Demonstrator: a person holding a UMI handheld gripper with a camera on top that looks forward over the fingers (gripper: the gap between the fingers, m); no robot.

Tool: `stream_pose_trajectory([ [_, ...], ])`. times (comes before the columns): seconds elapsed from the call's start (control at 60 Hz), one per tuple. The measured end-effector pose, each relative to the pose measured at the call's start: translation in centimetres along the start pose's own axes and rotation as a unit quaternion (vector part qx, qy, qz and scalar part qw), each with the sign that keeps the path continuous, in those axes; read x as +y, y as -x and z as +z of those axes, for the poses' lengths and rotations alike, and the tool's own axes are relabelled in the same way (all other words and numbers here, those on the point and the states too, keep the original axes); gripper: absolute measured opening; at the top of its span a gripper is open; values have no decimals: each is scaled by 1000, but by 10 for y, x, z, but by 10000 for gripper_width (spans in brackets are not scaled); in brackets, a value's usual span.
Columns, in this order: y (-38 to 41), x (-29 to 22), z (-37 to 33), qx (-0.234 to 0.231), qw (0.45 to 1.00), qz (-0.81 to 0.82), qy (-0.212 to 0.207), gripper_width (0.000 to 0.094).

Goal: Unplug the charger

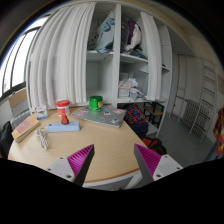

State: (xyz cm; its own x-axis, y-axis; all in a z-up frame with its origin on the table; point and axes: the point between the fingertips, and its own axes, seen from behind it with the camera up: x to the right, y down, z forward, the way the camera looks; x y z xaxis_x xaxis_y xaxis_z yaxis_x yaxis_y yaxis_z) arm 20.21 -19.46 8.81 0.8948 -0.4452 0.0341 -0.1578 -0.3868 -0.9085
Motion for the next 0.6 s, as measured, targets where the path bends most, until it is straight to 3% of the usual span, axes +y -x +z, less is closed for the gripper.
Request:
stream_pose_trajectory([
  [0.317,78,-10,32,-42,999,-26,-4,825],
  [0.6,191,-24,123,-112,992,-64,-1,808],
])
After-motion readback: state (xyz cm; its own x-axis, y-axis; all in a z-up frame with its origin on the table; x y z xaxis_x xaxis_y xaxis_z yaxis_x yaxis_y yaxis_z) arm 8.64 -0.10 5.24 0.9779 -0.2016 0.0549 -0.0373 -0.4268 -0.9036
